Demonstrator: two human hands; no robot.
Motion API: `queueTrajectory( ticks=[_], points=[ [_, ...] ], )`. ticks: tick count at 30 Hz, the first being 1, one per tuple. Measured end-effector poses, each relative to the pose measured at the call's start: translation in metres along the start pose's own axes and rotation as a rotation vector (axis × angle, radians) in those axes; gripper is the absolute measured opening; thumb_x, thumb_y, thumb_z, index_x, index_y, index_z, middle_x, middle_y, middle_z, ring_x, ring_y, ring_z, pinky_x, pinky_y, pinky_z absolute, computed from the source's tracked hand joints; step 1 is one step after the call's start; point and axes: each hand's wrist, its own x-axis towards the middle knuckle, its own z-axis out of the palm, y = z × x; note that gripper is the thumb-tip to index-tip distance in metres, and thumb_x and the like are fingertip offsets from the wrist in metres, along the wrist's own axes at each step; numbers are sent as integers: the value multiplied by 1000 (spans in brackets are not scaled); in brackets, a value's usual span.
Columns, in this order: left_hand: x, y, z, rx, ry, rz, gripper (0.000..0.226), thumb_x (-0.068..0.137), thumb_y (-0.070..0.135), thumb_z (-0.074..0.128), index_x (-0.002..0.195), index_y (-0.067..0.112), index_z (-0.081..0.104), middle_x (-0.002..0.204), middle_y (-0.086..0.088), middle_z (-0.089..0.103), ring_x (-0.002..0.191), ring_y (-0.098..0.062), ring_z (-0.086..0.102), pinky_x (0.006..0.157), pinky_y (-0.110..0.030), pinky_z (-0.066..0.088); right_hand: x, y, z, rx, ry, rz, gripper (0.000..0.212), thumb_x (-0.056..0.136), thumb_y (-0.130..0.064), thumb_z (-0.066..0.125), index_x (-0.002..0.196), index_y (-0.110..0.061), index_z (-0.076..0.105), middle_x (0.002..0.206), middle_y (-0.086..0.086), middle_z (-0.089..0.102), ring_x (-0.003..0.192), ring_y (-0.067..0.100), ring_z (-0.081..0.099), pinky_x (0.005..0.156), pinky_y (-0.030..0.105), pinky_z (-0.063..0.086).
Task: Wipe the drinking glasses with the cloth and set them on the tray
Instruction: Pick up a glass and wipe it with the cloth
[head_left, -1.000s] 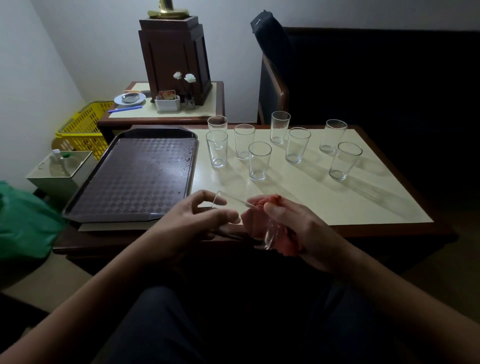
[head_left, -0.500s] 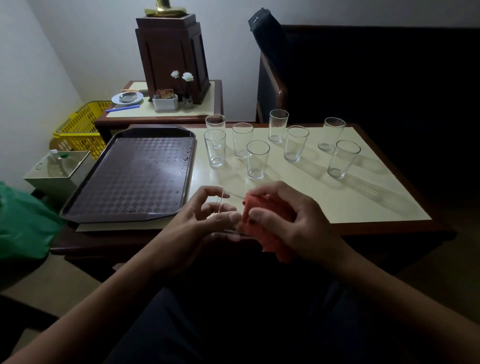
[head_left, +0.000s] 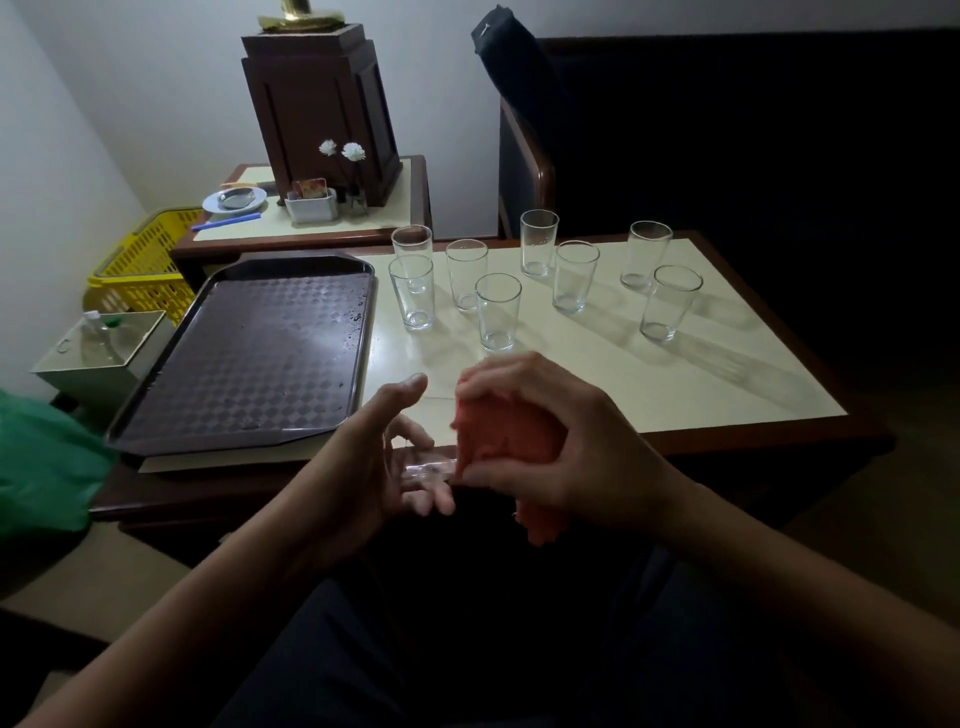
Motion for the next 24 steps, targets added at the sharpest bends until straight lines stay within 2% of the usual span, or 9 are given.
queueTrajectory(
  ticks=[3, 6, 9, 12, 15, 18, 21, 23, 24],
  points=[
    [3, -3, 1, 117, -56, 132, 54, 80, 43, 72, 122, 14, 54, 107, -32, 62, 69, -35, 67, 63, -34, 59, 5, -4, 0, 582, 42, 511, 45, 73, -15, 94, 113, -23, 76, 112, 6, 73, 93, 22, 74, 81, 38, 65],
    [-5, 1, -9, 486, -133, 350, 64, 82, 27, 75, 140, 38, 52, 131, -14, 55, 96, -36, 70, 88, -42, 59, 8, -5, 2, 929, 49, 717, 47, 71, -15, 86, 116, -12, 73, 114, 15, 72, 94, 29, 72, 87, 46, 63],
    [-8, 6, -14, 506, -76, 393, 51, 81, 28, 74, 130, 28, 58, 122, -12, 61, 96, -37, 69, 82, -39, 59, 4, -10, 0, 706, -35, 594, 50, 73, -16, 87, 121, -21, 73, 116, 7, 72, 92, 21, 74, 78, 38, 65],
    [-4, 10, -7, 165, -4, 159, 52, 78, 37, 75, 118, 9, 59, 97, -20, 63, 69, -33, 64, 61, -30, 56, 0, -8, -2, 1, -12, 124, 53, 79, -25, 93, 126, -31, 71, 127, -10, 66, 113, 12, 69, 86, 28, 61],
    [-2, 9, -2, -5, -12, -64, 57, 84, 45, 77, 117, 5, 53, 86, -20, 67, 58, -28, 62, 52, -29, 53, -1, 1, -3, -241, -52, -181, 56, 81, -29, 93, 132, -23, 70, 139, -5, 60, 131, 15, 59, 94, 30, 59],
    [-3, 8, -2, 94, -69, -25, 56, 86, 53, 73, 116, 9, 53, 92, -20, 64, 62, -29, 66, 53, -29, 55, 0, 2, -8, -14, -15, 64, 54, 77, -25, 95, 126, -28, 72, 127, -6, 67, 113, 14, 70, 83, 30, 61],
    [-6, 10, -8, 469, -35, 308, 50, 86, 31, 81, 130, 30, 58, 122, -15, 60, 88, -30, 72, 75, -29, 61, 3, -1, -9, 554, -1, 488, 49, 74, -14, 90, 120, -27, 75, 118, 11, 71, 80, 15, 73, 64, 27, 59],
    [-5, 10, -11, 423, -42, 362, 49, 84, 25, 82, 128, 25, 60, 122, -17, 59, 86, -30, 69, 75, -29, 60, 4, -3, -8, 561, -7, 502, 52, 72, -20, 90, 120, -28, 75, 125, 13, 70, 86, 16, 73, 68, 29, 61],
    [-4, 10, -10, 306, -37, 307, 48, 83, 27, 83, 125, 19, 60, 116, -19, 59, 78, -31, 67, 69, -29, 59, 4, -3, -7, 409, -1, 401, 53, 73, -22, 92, 122, -30, 74, 126, 6, 69, 94, 13, 74, 73, 30, 61]
  ],
)
